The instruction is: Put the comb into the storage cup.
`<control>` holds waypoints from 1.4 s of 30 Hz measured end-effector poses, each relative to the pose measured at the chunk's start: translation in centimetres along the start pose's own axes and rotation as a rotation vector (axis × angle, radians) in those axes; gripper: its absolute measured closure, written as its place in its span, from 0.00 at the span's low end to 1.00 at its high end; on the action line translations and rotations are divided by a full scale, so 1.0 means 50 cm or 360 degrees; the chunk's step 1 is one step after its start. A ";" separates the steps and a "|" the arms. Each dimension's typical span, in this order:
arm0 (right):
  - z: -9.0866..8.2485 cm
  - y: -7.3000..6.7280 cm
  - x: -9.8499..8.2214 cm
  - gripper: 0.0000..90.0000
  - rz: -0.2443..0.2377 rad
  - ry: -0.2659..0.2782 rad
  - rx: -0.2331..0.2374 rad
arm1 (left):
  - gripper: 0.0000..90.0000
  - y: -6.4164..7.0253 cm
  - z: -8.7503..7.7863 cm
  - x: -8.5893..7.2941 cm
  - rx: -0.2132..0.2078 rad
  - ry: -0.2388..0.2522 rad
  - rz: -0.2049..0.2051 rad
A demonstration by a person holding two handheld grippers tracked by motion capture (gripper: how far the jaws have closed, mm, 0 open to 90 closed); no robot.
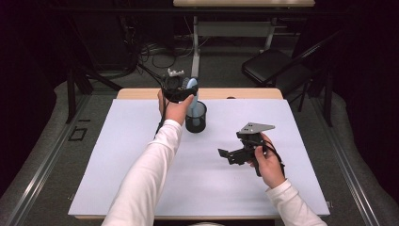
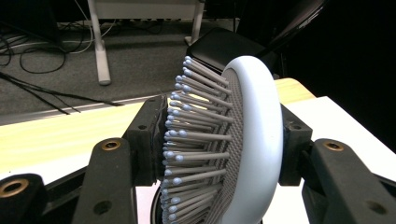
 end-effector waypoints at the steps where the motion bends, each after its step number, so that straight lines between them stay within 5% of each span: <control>1: 0.000 0.000 0.000 0.00 0.0001 0.0000 0.0002 | 0.52 0.000 0.000 0.000 -0.0005 -0.0001 -0.0001; 42: -0.001 0.000 0.000 0.00 0.0002 -0.0008 0.0015 | 0.37 0.011 0.005 0.002 -0.0009 0.0068 0.0021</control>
Point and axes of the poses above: each handheld gripper's, and its own axes: z roughly forward along the jaws, x roughly out of its top, y roughly to its right, the point moved 5 cm from there along z, roughly forward along the jaws, and after that the axes turned 1 degree about -y, right-handed, at the moved point
